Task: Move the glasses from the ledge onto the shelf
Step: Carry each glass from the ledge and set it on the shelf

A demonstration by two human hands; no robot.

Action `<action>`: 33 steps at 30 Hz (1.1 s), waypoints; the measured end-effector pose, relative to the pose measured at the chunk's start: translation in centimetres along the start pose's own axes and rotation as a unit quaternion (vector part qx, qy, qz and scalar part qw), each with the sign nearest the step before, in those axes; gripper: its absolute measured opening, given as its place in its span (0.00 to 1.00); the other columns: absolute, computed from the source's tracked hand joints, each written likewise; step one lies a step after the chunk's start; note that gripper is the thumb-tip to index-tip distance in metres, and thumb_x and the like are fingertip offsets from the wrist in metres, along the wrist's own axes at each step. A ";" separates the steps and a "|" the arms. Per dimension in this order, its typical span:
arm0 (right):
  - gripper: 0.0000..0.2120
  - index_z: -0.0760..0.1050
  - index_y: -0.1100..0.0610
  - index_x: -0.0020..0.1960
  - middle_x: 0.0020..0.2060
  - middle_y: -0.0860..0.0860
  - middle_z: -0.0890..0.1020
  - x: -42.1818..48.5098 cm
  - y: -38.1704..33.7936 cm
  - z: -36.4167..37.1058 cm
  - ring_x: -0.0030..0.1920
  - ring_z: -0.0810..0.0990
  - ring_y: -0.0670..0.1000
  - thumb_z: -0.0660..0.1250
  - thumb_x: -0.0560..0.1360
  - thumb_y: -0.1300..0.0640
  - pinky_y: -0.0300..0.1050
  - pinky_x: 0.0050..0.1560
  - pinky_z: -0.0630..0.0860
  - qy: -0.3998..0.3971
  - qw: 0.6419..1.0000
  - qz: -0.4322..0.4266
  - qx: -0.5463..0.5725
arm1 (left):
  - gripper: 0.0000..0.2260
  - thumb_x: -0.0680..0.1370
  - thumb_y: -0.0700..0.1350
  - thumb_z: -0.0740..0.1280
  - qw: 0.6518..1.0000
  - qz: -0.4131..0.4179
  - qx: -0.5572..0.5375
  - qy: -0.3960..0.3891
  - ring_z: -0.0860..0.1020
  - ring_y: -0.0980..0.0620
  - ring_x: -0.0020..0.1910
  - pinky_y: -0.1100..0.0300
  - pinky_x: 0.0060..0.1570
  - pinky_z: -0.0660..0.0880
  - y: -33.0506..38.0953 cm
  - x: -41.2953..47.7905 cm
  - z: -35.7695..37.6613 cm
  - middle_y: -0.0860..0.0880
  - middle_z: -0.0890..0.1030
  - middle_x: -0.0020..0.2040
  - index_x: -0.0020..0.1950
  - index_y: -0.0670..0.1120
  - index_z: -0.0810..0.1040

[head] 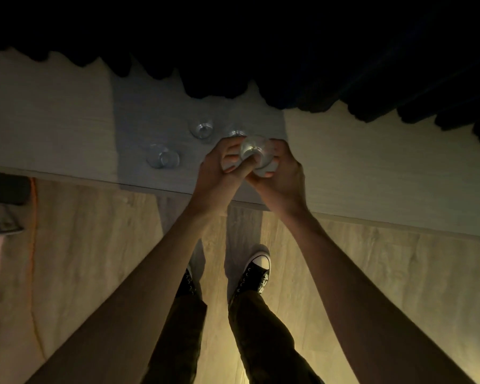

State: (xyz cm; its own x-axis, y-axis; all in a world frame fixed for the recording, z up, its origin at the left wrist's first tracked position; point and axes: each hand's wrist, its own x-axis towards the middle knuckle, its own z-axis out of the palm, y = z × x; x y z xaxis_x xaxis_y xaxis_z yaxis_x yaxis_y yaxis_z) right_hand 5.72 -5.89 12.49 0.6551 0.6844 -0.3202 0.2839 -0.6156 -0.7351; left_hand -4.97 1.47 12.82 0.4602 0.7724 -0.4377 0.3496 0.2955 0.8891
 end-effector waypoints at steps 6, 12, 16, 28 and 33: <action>0.30 0.75 0.52 0.65 0.57 0.48 0.85 -2.4 -8.9 -2.2 0.55 0.84 0.49 0.82 0.68 0.49 0.54 0.54 0.83 -0.046 0.998 -0.037 0.021 | 0.15 0.74 0.49 0.76 0.998 -0.004 -0.037 0.041 0.83 0.60 0.56 0.63 0.55 0.79 7.7 -4.1 -5.2 0.55 0.86 0.54 0.59 0.53 0.80; 0.24 0.74 0.50 0.60 0.57 0.48 0.84 -6.7 -19.7 -3.7 0.57 0.84 0.50 0.80 0.68 0.52 0.59 0.58 0.81 -0.118 0.988 -0.060 0.078 | 0.23 0.70 0.60 0.74 0.993 0.021 -0.056 0.103 0.82 0.59 0.58 0.61 0.58 0.78 15.6 -10.3 -12.2 0.55 0.86 0.57 0.62 0.53 0.82; 0.23 0.72 0.51 0.57 0.53 0.49 0.85 -10.7 -27.3 -3.6 0.53 0.86 0.52 0.81 0.69 0.52 0.55 0.52 0.83 -0.171 0.974 -0.103 0.110 | 0.17 0.73 0.62 0.72 0.984 0.054 -0.048 0.165 0.82 0.65 0.54 0.71 0.50 0.76 20.2 -15.4 -17.9 0.60 0.86 0.52 0.59 0.57 0.82; 0.23 0.73 0.53 0.59 0.53 0.52 0.85 -31.5 -44.5 1.5 0.51 0.86 0.52 0.78 0.68 0.58 0.51 0.50 0.84 -0.356 0.897 -0.232 0.126 | 0.27 0.62 0.65 0.78 0.910 0.064 0.006 0.409 0.82 0.59 0.57 0.51 0.60 0.80 24.4 -38.7 -34.3 0.58 0.83 0.57 0.58 0.60 0.79; 0.25 0.72 0.58 0.65 0.59 0.62 0.83 -44.6 -49.0 4.4 0.57 0.86 0.61 0.76 0.72 0.69 0.54 0.53 0.85 -0.512 0.826 -0.186 0.145 | 0.24 0.62 0.63 0.78 0.856 0.064 0.002 0.513 0.83 0.64 0.51 0.68 0.46 0.79 23.7 -52.7 -40.2 0.60 0.86 0.50 0.54 0.56 0.81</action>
State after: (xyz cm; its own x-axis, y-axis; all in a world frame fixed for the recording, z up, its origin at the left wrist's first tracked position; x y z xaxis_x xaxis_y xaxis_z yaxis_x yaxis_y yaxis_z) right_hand -40.48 -4.52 60.18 -0.4168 0.8687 -0.2678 0.0548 -0.2701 -0.9613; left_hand -53.72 -9.66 62.36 -0.4622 0.8867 0.0133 0.3537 0.1706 0.9197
